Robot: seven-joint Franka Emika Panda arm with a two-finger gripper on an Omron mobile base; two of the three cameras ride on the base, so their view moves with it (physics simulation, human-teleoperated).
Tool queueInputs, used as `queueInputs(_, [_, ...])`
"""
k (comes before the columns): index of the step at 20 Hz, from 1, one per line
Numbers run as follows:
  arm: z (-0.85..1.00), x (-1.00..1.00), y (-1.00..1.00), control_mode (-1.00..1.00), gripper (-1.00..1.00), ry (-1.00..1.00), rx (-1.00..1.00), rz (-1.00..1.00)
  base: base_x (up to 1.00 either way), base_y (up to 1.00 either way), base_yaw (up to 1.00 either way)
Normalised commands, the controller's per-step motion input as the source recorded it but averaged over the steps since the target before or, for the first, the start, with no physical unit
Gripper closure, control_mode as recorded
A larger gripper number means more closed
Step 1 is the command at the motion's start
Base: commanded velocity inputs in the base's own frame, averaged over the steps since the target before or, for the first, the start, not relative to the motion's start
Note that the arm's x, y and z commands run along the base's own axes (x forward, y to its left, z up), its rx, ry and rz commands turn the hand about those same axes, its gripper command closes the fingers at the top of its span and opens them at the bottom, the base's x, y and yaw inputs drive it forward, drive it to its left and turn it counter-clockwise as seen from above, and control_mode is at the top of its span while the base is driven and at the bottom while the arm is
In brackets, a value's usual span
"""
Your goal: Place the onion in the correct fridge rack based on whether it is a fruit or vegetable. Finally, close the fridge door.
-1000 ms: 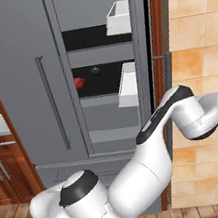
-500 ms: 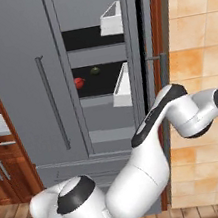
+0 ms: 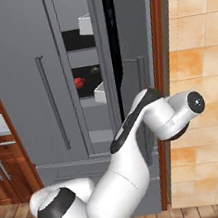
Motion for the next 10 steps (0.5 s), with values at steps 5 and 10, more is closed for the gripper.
queueInputs(5, [0.0,0.39,1.0,-1.0,-1.0,-0.05,0.0,0.0,0.0,0.0,0.0])
queueInputs(10, [0.07,0.53,0.81,-1.0,-1.0,-0.11,-0.01,-0.03,0.0,0.0,0.0])
